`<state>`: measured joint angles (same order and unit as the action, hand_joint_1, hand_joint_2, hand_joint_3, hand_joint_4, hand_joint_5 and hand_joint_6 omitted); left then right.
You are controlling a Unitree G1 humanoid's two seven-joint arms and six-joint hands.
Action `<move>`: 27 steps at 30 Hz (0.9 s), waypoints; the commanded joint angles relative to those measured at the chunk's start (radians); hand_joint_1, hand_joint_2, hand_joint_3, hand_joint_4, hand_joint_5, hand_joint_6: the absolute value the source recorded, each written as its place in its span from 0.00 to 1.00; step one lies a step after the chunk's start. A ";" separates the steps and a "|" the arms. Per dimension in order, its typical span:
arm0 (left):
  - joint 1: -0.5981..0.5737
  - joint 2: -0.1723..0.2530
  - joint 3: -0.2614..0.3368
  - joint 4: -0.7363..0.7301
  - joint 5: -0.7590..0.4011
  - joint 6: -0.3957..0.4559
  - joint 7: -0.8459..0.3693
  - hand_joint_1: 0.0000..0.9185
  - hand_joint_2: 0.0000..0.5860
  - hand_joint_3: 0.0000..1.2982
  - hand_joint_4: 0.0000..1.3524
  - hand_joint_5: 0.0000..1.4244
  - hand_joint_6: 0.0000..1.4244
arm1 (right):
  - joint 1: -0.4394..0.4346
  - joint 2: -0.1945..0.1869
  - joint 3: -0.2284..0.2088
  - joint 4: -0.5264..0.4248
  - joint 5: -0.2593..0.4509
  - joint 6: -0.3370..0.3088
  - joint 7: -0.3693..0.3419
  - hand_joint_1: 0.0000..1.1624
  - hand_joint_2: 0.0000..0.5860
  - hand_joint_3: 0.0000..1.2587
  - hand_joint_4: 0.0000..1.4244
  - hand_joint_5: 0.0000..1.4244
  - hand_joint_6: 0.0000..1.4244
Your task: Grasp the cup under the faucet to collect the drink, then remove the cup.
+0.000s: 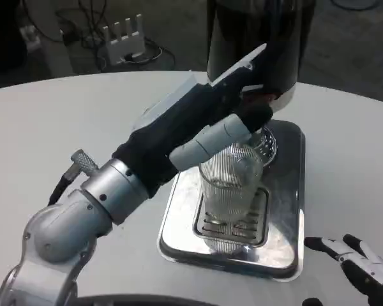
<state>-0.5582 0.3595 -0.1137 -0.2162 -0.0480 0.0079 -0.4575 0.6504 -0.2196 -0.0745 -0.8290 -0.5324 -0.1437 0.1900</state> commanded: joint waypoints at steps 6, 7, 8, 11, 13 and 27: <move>0.034 0.035 -0.045 -0.015 0.059 -0.074 -0.041 0.00 0.09 0.01 0.00 0.11 0.10 | -0.013 0.000 0.001 -0.003 -0.004 -0.001 -0.003 0.37 0.80 0.14 0.08 0.00 0.00; 0.036 0.037 -0.045 -0.013 0.062 -0.078 -0.041 0.00 0.09 0.01 0.00 0.11 0.10 | -0.014 0.000 0.002 -0.003 -0.004 0.000 -0.002 0.37 0.80 0.14 0.08 0.00 0.00; 0.038 0.038 -0.045 -0.011 0.065 -0.083 -0.041 0.00 0.09 0.01 0.00 0.11 0.10 | -0.016 0.001 0.004 -0.002 -0.006 0.001 -0.003 0.37 0.80 0.14 0.08 0.00 0.00; 0.044 0.045 -0.048 -0.005 0.081 -0.102 -0.039 0.00 0.09 0.00 0.00 0.11 0.10 | -0.026 0.002 0.010 0.000 -0.006 0.008 0.000 0.37 0.80 0.14 0.08 0.00 0.00; 0.048 0.049 -0.049 -0.004 0.092 -0.112 -0.035 0.00 0.10 0.00 0.00 0.11 0.10 | -0.034 0.003 0.014 0.002 -0.006 0.012 0.001 0.37 0.80 0.14 0.08 0.00 0.00; 0.064 0.065 -0.046 -0.008 0.167 -0.154 -0.014 0.00 0.10 0.01 0.00 0.12 0.11 | -0.205 0.059 0.143 0.127 -0.017 0.080 -0.026 0.49 0.55 0.05 0.05 0.03 0.03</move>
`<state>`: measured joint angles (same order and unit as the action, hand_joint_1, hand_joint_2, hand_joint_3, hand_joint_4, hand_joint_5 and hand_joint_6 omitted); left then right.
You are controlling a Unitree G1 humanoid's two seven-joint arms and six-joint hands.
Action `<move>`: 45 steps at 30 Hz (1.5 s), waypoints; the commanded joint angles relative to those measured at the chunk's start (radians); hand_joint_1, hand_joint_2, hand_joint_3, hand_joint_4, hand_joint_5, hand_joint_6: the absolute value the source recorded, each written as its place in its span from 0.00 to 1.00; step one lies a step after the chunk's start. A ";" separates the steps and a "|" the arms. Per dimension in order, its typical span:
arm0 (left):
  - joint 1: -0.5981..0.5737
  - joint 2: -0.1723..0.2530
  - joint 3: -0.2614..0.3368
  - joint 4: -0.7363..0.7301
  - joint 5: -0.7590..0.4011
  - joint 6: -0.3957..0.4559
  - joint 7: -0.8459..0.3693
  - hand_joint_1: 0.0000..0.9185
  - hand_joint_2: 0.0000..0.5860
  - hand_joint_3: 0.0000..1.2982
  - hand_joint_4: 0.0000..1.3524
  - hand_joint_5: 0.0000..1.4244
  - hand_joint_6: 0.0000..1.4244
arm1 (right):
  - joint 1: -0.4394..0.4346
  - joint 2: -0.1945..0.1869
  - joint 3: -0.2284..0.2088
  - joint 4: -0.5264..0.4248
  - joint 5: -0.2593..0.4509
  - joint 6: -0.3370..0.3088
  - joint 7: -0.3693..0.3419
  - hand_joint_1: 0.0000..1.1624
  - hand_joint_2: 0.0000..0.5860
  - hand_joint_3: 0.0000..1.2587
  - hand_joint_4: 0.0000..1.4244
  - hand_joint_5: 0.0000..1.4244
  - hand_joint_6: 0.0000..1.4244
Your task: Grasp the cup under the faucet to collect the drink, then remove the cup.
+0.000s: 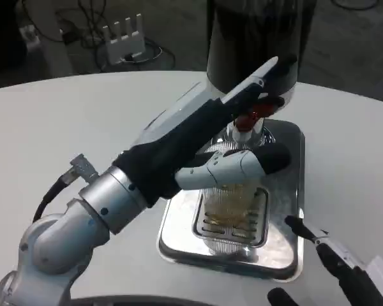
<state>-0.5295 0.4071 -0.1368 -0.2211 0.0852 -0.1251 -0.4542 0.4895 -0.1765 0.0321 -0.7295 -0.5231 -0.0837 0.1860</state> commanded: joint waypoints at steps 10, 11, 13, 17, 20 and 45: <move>0.043 0.013 -0.012 0.009 0.044 -0.033 0.001 0.00 0.10 0.01 0.01 0.12 0.11 | -0.186 0.073 0.094 0.111 0.001 0.109 -0.041 0.56 0.43 0.01 0.03 0.02 0.07; 0.043 0.012 -0.011 0.009 0.044 -0.033 0.002 0.00 0.10 0.01 0.01 0.12 0.11 | -0.195 0.079 0.094 0.117 0.009 0.117 -0.045 0.56 0.43 0.01 0.03 0.02 0.07; 0.042 0.012 -0.010 0.010 0.044 -0.032 0.002 0.00 0.10 0.01 0.01 0.12 0.11 | -0.215 0.088 0.095 0.129 0.022 0.132 -0.050 0.57 0.42 0.01 0.03 0.02 0.07; 0.037 0.016 -0.009 0.005 0.048 -0.031 0.002 0.00 0.10 0.01 0.01 0.13 0.11 | -0.257 0.106 0.092 0.175 0.028 0.146 -0.079 0.58 0.41 0.00 0.02 0.02 0.08; 0.036 0.015 -0.004 0.004 0.043 -0.025 0.002 0.00 0.10 0.01 0.01 0.13 0.11 | -0.273 0.125 0.090 0.203 0.045 0.133 -0.118 0.59 0.39 0.00 0.02 0.02 0.08; 0.010 0.001 -0.024 0.027 0.069 -0.005 0.009 0.00 0.10 0.02 0.02 0.13 0.11 | -0.498 0.264 0.114 0.572 0.171 0.033 -0.447 0.68 0.26 0.00 0.03 0.04 0.11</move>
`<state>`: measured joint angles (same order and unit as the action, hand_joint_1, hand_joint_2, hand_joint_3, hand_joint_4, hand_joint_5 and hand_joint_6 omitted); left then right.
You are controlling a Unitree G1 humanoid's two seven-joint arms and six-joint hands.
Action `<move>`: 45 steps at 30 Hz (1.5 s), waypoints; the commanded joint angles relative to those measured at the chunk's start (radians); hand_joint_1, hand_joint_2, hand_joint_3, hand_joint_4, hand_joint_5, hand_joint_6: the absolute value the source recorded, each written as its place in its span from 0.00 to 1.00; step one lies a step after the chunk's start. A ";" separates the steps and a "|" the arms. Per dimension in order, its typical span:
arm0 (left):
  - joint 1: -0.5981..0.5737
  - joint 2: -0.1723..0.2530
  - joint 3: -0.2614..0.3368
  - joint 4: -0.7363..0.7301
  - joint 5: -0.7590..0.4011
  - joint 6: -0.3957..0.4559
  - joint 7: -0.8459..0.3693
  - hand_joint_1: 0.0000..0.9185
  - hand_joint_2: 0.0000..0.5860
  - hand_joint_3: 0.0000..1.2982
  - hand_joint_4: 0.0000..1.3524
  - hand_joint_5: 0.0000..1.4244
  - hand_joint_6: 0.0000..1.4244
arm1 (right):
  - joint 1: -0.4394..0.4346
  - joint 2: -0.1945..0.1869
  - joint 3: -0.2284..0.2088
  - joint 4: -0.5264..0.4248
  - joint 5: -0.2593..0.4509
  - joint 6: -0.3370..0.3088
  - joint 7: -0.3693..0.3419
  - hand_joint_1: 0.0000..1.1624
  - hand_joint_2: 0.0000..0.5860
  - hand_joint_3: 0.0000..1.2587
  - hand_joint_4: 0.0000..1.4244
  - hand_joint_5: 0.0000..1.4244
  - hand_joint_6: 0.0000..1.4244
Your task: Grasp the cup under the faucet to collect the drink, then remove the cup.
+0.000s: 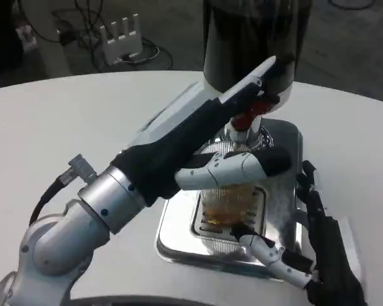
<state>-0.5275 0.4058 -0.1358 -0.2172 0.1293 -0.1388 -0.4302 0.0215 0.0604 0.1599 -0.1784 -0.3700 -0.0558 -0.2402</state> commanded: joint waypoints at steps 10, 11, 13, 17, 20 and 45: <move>0.010 0.008 -0.026 0.026 0.031 0.006 -0.014 0.00 0.10 0.02 0.02 0.13 0.11 | -0.082 0.040 0.018 0.083 0.019 -0.011 -0.051 0.70 0.24 0.00 0.03 0.04 0.11; 0.011 0.010 -0.025 0.026 0.031 0.006 -0.014 0.00 0.10 0.02 0.02 0.13 0.11 | -0.085 0.041 0.021 0.088 0.020 -0.013 -0.055 0.70 0.24 0.00 0.03 0.04 0.11; 0.011 0.011 -0.022 0.027 0.030 0.007 -0.014 0.00 0.10 0.02 0.02 0.13 0.11 | -0.109 0.045 0.025 0.117 0.024 -0.012 -0.065 0.70 0.24 0.00 0.03 0.04 0.11; 0.015 0.016 -0.014 0.028 0.024 0.006 -0.016 0.00 0.10 0.02 0.02 0.13 0.11 | -0.192 0.051 0.022 0.189 0.028 -0.008 -0.083 0.70 0.24 0.00 0.03 0.04 0.11; 0.017 0.021 -0.009 0.029 0.021 0.006 -0.018 0.00 0.10 0.02 0.02 0.13 0.12 | -0.216 0.051 0.030 0.207 0.028 -0.008 -0.094 0.70 0.24 0.00 0.03 0.05 0.11; 0.008 0.042 0.001 0.048 0.015 -0.001 -0.021 0.00 0.10 0.02 0.03 0.13 0.13 | -0.301 0.079 0.058 0.353 0.063 -0.040 -0.176 0.69 0.26 0.05 0.06 0.07 0.12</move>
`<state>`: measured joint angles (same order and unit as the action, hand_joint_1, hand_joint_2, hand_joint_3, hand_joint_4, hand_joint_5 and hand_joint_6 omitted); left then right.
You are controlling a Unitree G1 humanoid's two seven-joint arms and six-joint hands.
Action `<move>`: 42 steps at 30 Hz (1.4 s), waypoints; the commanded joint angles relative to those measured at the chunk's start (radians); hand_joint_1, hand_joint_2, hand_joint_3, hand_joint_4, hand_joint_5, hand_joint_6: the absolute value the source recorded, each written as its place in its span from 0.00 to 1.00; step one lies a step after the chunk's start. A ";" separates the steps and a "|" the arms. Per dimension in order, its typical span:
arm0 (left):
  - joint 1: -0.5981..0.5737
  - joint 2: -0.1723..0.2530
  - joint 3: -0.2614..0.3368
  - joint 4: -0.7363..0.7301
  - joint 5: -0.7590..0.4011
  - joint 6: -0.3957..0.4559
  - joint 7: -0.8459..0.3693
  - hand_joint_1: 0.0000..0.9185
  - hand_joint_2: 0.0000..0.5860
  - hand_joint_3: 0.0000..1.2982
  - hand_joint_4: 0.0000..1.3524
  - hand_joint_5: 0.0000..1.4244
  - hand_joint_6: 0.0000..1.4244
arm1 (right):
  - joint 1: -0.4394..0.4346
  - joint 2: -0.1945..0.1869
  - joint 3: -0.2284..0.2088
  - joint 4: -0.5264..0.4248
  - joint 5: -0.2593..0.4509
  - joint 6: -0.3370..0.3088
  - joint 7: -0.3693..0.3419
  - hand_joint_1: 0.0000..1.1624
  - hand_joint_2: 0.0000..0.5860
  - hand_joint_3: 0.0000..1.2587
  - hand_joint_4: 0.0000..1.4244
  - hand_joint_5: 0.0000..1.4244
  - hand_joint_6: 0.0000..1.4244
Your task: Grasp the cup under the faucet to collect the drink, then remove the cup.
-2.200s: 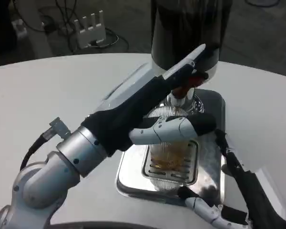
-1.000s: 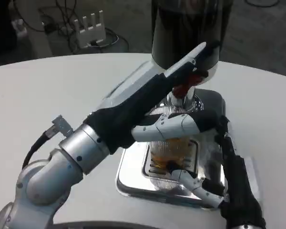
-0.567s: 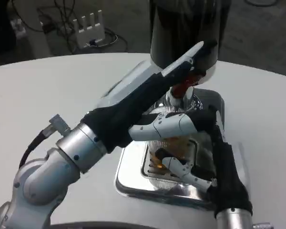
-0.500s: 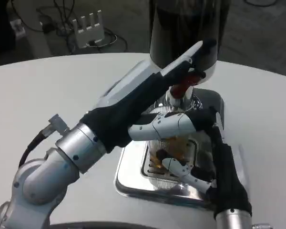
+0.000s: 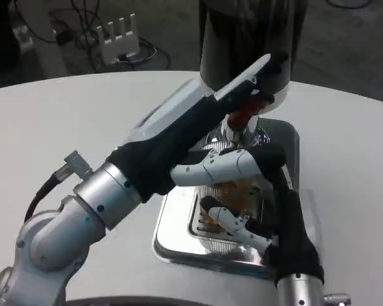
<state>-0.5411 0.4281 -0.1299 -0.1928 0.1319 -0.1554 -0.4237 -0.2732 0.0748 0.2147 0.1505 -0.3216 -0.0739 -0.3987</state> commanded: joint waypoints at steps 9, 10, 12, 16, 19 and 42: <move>0.021 0.028 0.004 0.033 0.005 0.014 -0.027 0.00 0.11 0.02 0.03 0.14 0.13 | -0.036 0.081 0.021 0.054 0.008 -0.021 -0.043 0.68 0.26 0.06 0.07 0.08 0.13; 0.019 0.027 0.003 0.035 0.005 0.014 -0.027 0.00 0.11 0.02 0.03 0.14 0.13 | -0.041 0.081 0.023 0.058 0.009 -0.021 -0.044 0.68 0.26 0.06 0.07 0.08 0.13; 0.017 0.026 0.003 0.037 0.005 0.013 -0.027 0.00 0.11 0.02 0.03 0.14 0.13 | -0.047 0.084 0.026 0.064 0.009 -0.018 -0.051 0.68 0.26 0.06 0.07 0.08 0.14; 0.017 0.027 0.007 0.038 0.004 0.014 -0.027 0.00 0.11 0.02 0.03 0.14 0.13 | -0.053 0.091 0.032 0.075 0.003 -0.016 -0.074 0.68 0.26 0.07 0.08 0.10 0.14; 0.018 0.029 0.010 0.037 0.002 0.014 -0.030 0.00 0.11 0.02 0.03 0.14 0.13 | -0.067 0.090 0.036 0.094 0.003 -0.016 -0.079 0.68 0.26 0.08 0.09 0.11 0.16; 0.056 0.062 0.079 -0.010 -0.036 0.032 -0.052 0.00 0.12 0.02 0.03 0.14 0.13 | -0.117 0.114 0.046 0.188 -0.012 -0.050 -0.236 0.71 0.26 0.39 0.45 0.47 0.41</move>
<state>-0.5158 0.4743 -0.0590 -0.1940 0.1158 -0.1385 -0.4545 -0.4002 0.1183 0.2568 0.3276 -0.3321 -0.1006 -0.6312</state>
